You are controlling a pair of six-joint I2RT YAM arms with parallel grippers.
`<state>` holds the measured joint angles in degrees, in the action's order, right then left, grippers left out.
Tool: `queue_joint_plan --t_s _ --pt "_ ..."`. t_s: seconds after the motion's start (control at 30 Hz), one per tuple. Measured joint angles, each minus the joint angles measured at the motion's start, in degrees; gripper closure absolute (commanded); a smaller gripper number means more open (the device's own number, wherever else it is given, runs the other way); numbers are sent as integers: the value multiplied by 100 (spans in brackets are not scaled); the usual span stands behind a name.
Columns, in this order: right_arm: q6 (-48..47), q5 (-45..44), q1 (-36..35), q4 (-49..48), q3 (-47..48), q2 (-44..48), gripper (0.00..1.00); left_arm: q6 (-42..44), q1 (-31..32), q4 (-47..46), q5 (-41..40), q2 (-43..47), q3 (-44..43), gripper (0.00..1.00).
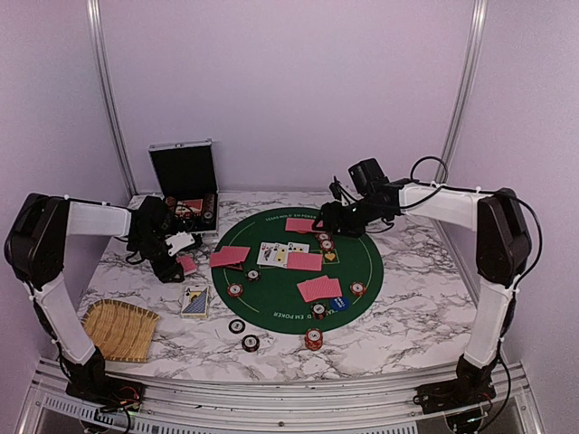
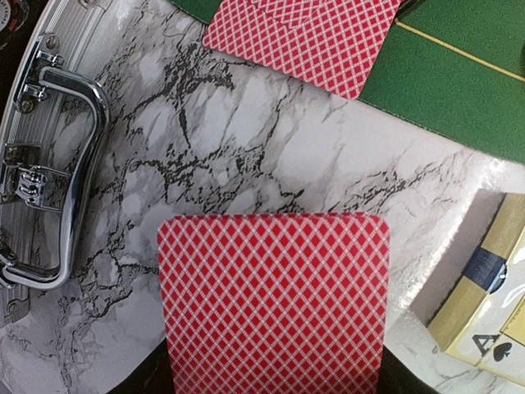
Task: Distribute texas hold em gaming equipment
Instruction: Place the face-down deck piles at the center of the board.
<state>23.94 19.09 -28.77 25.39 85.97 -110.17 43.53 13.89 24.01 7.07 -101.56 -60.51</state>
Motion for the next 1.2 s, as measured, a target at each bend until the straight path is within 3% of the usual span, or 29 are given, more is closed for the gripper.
queue_joint_plan --t_s 0.27,0.43,0.57,0.77,1.03,1.2 --pt "9 -17 9 9 -323 52 26 0 238 -31 50 -20 92 60" --pt "7 -15 46 35 -367 59 25 42 286 -24 109 -20 116 50" --pt "7 -15 66 35 -367 72 25 42 295 -24 103 -20 116 31" --pt "2 -13 105 44 -367 160 22 35 295 -33 66 -9 111 9" --pt "-13 -15 160 116 -363 337 19 37 295 28 39 46 33 6" --pt "-48 -42 197 210 -317 356 1 -11 295 116 33 170 -192 1"
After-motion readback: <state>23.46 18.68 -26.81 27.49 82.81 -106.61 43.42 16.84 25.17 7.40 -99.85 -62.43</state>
